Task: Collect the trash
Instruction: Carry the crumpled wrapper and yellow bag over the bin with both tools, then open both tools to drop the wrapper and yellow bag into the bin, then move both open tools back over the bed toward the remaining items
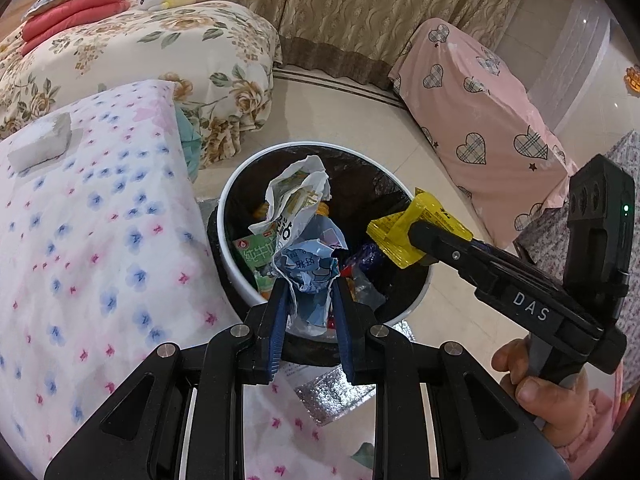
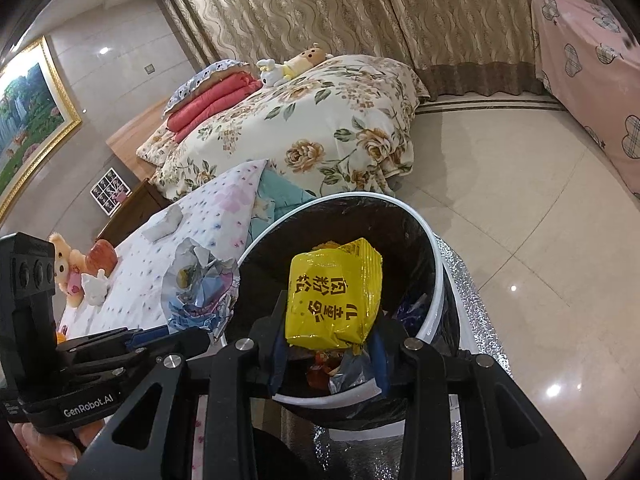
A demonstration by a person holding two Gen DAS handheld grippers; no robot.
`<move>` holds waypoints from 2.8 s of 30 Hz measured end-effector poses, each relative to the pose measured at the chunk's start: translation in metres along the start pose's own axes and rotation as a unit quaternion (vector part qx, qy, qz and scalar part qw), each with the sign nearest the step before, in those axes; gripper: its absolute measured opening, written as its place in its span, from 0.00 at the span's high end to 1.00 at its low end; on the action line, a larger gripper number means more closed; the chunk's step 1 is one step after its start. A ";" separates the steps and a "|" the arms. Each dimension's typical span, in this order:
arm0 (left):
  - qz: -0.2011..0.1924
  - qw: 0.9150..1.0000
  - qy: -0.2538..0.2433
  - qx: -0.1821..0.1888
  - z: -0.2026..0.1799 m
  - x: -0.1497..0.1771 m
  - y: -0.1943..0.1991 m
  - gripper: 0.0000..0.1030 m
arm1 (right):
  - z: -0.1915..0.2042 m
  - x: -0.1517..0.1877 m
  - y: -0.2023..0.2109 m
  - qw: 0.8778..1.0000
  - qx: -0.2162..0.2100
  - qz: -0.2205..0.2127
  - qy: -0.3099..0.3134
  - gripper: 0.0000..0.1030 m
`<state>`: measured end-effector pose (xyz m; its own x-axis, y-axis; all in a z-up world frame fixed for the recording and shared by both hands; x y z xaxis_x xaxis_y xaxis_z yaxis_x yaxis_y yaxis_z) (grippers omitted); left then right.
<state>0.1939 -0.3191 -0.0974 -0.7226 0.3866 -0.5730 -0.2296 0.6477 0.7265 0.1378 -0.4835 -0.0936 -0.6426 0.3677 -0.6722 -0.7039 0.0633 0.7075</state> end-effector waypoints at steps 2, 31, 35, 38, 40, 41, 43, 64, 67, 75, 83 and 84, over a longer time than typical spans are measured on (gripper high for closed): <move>0.002 1.000 0.001 -0.001 0.001 -0.001 -0.002 0.80 | 0.000 -0.001 -0.001 1.000 0.001 0.001 0.000 0.66; 0.012 1.000 0.007 -0.002 0.004 -0.010 -0.019 0.79 | -0.002 -0.011 -0.015 1.000 0.012 0.016 0.004 0.64; 0.015 1.000 0.009 0.002 0.006 -0.011 -0.020 0.79 | -0.002 -0.011 -0.017 1.000 0.013 0.017 0.002 0.64; 0.017 1.000 0.011 0.004 0.007 -0.011 -0.022 0.77 | -0.003 -0.012 -0.018 1.000 0.016 0.020 0.001 0.63; 0.016 1.000 0.012 0.002 0.007 -0.010 -0.021 0.73 | -0.005 -0.013 -0.020 1.000 0.018 0.024 -0.005 0.60; 0.014 1.000 0.014 0.004 0.007 -0.010 -0.020 0.72 | -0.007 -0.013 -0.020 0.999 0.017 0.026 -0.009 0.55; 0.011 1.000 0.014 0.004 0.008 -0.011 -0.019 0.70 | -0.010 -0.013 -0.021 0.999 0.013 0.029 -0.019 0.50; -0.063 0.989 0.053 -0.123 0.066 0.049 0.087 0.09 | 0.058 0.003 0.004 0.999 -0.033 0.016 0.002 0.24; -0.070 0.985 0.047 -0.154 0.080 0.060 0.105 0.06 | 0.083 0.005 0.004 0.998 -0.053 0.020 0.017 0.18; -0.088 0.970 0.115 -0.194 0.141 0.092 0.148 0.06 | 0.141 0.011 -0.003 0.997 -0.063 0.008 0.050 0.13; -0.130 0.941 0.208 -0.233 0.202 0.124 0.186 0.06 | 0.205 0.020 -0.026 0.991 -0.082 0.029 0.106 0.06; -0.131 0.936 0.217 -0.242 0.209 0.127 0.190 0.06 | 0.213 0.021 -0.030 0.990 -0.082 0.029 0.114 0.06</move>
<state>0.1950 -0.0096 -0.1119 -0.7726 -0.1161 -0.6242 -0.6294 0.2691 0.7290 0.2095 -0.2799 -0.0826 -0.7222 0.1454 -0.6763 -0.6911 -0.1111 0.7141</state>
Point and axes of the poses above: each gripper's, at about its wrist camera, not at the fingertips, and y roughly against the way its jaws point, z to its left, x to its underside, the point moved 3 cm from there along -y, roughly the way its jaws point, and after that the axes turned 9 degrees about x, right-handed, at the moved point
